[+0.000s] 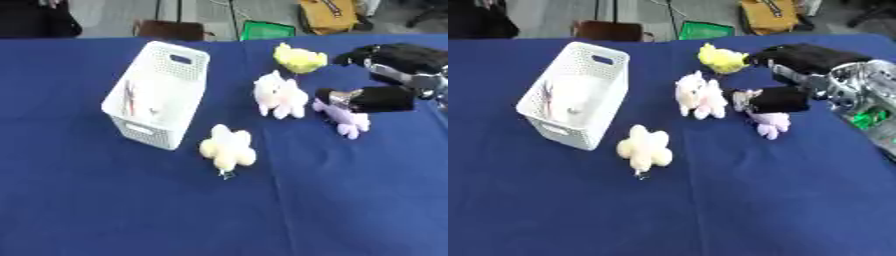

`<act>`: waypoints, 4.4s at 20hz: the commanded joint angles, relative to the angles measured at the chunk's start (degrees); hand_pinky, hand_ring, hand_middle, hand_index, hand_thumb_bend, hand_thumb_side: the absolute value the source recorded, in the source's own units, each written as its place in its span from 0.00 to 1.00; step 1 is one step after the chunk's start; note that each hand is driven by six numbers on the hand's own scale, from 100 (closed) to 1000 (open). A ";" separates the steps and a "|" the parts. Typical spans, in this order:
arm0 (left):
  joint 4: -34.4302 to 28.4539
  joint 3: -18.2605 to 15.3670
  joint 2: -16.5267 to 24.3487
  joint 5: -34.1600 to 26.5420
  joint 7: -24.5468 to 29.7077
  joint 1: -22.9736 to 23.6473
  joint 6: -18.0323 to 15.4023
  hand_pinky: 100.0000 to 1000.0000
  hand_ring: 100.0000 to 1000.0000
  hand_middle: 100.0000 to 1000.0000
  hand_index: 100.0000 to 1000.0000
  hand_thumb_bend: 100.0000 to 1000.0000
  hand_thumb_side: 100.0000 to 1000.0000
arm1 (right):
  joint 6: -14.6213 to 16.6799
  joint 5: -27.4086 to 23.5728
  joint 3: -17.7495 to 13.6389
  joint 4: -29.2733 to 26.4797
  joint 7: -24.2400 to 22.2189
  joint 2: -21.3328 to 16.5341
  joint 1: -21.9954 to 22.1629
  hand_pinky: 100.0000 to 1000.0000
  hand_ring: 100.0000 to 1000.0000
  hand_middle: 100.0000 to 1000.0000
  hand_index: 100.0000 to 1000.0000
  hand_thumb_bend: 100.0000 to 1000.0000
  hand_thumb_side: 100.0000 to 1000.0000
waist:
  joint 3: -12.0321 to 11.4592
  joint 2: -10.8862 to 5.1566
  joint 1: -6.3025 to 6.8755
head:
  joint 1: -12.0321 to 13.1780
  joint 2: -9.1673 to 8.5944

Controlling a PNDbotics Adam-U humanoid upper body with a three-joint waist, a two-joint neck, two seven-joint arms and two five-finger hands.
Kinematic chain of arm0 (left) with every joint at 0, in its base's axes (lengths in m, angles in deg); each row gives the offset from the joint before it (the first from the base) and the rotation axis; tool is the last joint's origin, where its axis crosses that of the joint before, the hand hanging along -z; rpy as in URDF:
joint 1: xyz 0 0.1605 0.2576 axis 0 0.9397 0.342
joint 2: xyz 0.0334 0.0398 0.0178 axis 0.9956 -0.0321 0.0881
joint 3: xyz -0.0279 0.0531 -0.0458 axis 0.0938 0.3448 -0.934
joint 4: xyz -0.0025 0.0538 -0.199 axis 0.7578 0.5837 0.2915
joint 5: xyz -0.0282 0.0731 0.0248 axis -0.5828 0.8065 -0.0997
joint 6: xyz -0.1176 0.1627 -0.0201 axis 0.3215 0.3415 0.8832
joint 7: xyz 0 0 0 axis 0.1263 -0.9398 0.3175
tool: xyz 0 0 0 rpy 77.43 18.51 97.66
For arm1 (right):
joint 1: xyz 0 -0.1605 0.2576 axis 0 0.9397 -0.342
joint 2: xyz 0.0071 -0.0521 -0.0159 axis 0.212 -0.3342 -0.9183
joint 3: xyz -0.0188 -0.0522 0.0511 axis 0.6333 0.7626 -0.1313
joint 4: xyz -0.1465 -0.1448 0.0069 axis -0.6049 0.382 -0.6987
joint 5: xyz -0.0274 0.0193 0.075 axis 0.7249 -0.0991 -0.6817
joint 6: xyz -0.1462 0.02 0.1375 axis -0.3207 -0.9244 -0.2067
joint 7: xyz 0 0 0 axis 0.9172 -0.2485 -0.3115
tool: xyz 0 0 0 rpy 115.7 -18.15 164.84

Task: Pick up objects on the table and place them in the box.

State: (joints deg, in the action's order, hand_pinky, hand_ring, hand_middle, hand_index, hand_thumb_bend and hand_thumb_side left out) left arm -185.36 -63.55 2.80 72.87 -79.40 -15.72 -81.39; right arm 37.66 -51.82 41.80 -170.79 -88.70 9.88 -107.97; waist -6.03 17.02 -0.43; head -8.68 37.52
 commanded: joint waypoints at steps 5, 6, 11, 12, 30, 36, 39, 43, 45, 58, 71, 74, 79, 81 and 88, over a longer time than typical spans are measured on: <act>-0.78 -0.39 0.41 -0.26 -0.98 -0.64 -1.33 0.70 0.72 0.75 0.73 0.00 0.58 | -1.12 1.67 0.05 4.09 -0.41 0.04 -0.86 0.91 1.00 0.89 1.00 0.35 0.99 | -0.24 -0.53 0.19 | -0.25 -0.73; -0.78 -0.38 0.36 -0.27 -0.94 -0.67 -1.33 0.70 0.72 0.75 0.73 0.00 0.58 | -1.06 2.17 0.16 5.13 -0.32 0.36 -1.02 0.91 1.00 0.90 1.00 0.35 0.98 | -0.29 -0.47 0.22 | -0.26 -0.78; -0.78 -0.35 0.22 -0.28 -0.82 -0.72 -1.33 0.70 0.72 0.75 0.73 0.00 0.58 | -0.06 4.38 0.45 10.86 0.66 2.14 -1.99 0.92 1.00 0.90 1.00 0.36 0.96 | -0.53 -0.28 0.40 | -0.23 -0.93; -0.78 -0.36 0.21 -0.27 -0.82 -0.75 -1.34 0.70 0.72 0.75 0.73 0.00 0.58 | 0.21 4.59 0.52 11.87 0.75 2.46 -2.17 0.92 1.00 0.90 1.00 0.37 0.96 | -0.57 -0.25 0.44 | -0.19 -0.90; -0.78 -0.40 -0.06 -0.23 -0.93 -1.00 -1.35 0.70 0.72 0.75 0.73 0.00 0.58 | 4.51 7.66 0.98 24.91 -0.36 6.64 -4.77 0.93 1.00 0.92 1.00 0.45 0.91 | -1.04 0.28 0.67 | -0.04 -1.40; -0.78 -0.42 -0.17 -0.18 -0.96 -0.86 -1.32 0.70 0.72 0.75 0.73 0.00 0.58 | 5.48 7.89 0.74 27.29 -0.43 7.47 -5.28 0.93 1.00 0.92 1.00 0.46 0.89 | -1.21 0.37 0.76 | -0.11 -1.52; -0.78 -0.41 -0.24 -0.16 -0.96 -0.83 -1.32 0.70 0.72 0.75 0.73 0.00 0.58 | 5.46 8.14 0.59 28.75 -0.56 7.87 -5.49 0.93 1.00 0.92 1.00 0.46 0.88 | -1.33 0.46 0.80 | -0.17 -1.65; -0.78 -0.42 -0.35 -0.16 -0.94 -0.75 -1.28 0.70 0.72 0.75 0.73 0.00 0.58 | 5.54 8.17 0.53 29.82 -0.48 8.23 -5.67 0.93 1.00 0.91 1.00 0.45 0.86 | -1.42 0.53 0.85 | -0.28 -1.65; -0.78 -0.44 -0.33 -0.15 -0.95 -0.74 -1.26 0.70 0.72 0.75 0.73 0.00 0.58 | 5.60 8.14 0.59 29.52 -0.15 8.25 -5.72 0.93 1.00 0.85 1.00 0.39 0.82 | -1.39 0.52 0.87 | -0.27 -1.55; -0.78 -0.40 -0.38 -0.09 -0.76 -0.81 -1.24 0.70 0.72 0.75 0.73 0.00 0.58 | 4.35 9.39 0.95 27.69 5.08 8.14 -5.58 0.90 0.94 0.58 0.77 0.00 0.74 | -1.27 0.42 0.78 | -0.13 -1.45; -0.78 -0.51 -0.46 -0.02 -0.68 -1.03 -1.25 0.70 0.72 0.75 0.73 0.00 0.58 | 6.17 10.62 2.05 29.41 4.31 8.85 -5.49 0.88 0.89 0.45 0.64 0.14 0.62 | -1.49 0.65 0.64 | -0.10 -1.41; -0.78 -0.52 -0.41 0.02 -0.73 -1.05 -1.24 0.70 0.72 0.75 0.73 0.00 0.58 | 6.17 10.97 2.03 29.52 4.77 8.94 -5.56 0.88 0.86 0.40 0.58 0.09 0.59 | -1.43 0.64 0.64 | -0.03 -1.36; -0.78 -0.47 -0.36 0.03 -0.67 -1.12 -1.24 0.70 0.72 0.75 0.73 0.00 0.58 | 5.11 10.39 1.75 28.07 6.91 8.70 -5.66 0.87 0.80 0.35 0.49 0.00 0.57 | -1.16 0.55 0.52 | 0.06 -1.38; -0.78 -0.44 -0.31 0.06 -0.64 -1.15 -1.26 0.70 0.72 0.75 0.73 0.00 0.58 | 4.68 9.92 1.77 27.37 7.51 8.56 -5.67 0.86 0.80 0.34 0.49 0.00 0.57 | -1.10 0.48 0.48 | 0.08 -1.36; -0.78 -0.43 -0.18 0.23 -0.65 -1.22 -1.21 0.70 0.72 0.75 0.73 0.00 0.58 | 3.76 9.01 2.10 25.57 8.51 8.13 -5.78 0.85 0.77 0.30 0.44 0.00 0.54 | -0.97 0.15 0.30 | 0.14 -1.47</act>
State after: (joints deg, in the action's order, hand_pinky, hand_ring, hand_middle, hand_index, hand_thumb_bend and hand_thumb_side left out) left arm -185.36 -63.55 1.46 72.88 -79.14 -16.28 -81.63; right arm 41.63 -42.37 44.28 -143.96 -80.59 19.96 -113.02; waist -7.06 18.43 -0.10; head -8.63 36.38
